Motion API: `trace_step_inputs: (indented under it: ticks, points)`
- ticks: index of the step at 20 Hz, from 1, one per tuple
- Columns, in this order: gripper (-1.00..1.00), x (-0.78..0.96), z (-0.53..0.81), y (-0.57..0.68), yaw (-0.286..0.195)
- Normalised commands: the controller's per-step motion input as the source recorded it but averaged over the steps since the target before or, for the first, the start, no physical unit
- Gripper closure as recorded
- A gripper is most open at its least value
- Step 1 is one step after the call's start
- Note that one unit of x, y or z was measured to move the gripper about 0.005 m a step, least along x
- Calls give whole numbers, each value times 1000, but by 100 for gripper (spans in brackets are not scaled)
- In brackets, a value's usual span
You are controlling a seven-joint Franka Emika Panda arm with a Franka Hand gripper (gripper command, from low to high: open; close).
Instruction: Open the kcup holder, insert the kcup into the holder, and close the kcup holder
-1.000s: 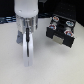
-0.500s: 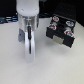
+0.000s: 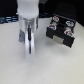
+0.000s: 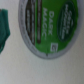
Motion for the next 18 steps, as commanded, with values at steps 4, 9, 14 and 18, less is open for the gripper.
trace_step_inputs:
  ticks: [4,9,14,18]
  points:
    - [100,10,-116,-86,-223]
    - [100,8,4,-8,-38]
    - [100,11,0,-9,-35]
    - [100,26,7,-1,-35]
